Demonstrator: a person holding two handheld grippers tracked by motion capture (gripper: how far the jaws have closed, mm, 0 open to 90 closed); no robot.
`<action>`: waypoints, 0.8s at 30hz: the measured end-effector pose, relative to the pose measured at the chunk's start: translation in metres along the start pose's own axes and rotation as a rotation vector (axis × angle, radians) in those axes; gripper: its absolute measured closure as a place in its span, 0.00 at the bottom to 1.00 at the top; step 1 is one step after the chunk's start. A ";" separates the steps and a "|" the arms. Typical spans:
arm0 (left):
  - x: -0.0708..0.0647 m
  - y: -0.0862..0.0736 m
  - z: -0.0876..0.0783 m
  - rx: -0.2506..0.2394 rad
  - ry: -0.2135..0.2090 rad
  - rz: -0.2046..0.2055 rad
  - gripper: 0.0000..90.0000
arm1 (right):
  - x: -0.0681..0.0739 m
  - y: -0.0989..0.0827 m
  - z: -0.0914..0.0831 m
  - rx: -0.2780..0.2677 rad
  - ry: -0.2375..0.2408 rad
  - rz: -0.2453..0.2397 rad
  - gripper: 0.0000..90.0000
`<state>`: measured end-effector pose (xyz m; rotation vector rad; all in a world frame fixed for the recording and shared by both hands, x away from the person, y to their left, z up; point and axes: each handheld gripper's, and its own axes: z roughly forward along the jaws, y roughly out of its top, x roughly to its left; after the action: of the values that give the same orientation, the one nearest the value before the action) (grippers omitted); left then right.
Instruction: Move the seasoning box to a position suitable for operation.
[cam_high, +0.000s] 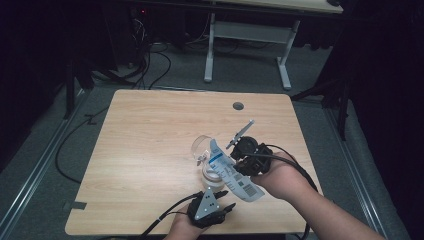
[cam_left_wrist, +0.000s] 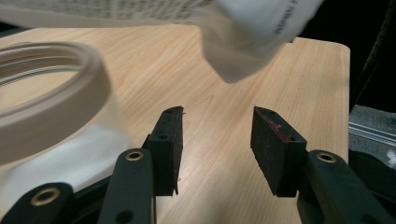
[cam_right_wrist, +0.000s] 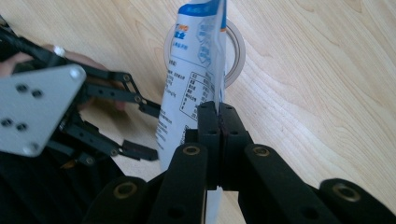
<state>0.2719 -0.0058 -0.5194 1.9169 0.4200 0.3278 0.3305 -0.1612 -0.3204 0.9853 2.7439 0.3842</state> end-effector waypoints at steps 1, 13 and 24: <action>0.001 -0.001 -0.003 -0.004 0.003 -0.002 0.60 | 0.000 0.000 0.000 0.001 0.001 -0.001 1.00; 0.045 -0.021 -0.055 -0.016 0.126 -0.054 0.60 | -0.001 -0.004 0.005 0.010 -0.005 -0.007 1.00; 0.087 -0.039 -0.104 -0.046 0.280 -0.127 0.60 | -0.007 -0.006 0.006 0.008 -0.011 0.007 1.00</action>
<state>0.3015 0.1322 -0.5148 1.7954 0.7102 0.5195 0.3335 -0.1691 -0.3269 0.9958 2.7354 0.3687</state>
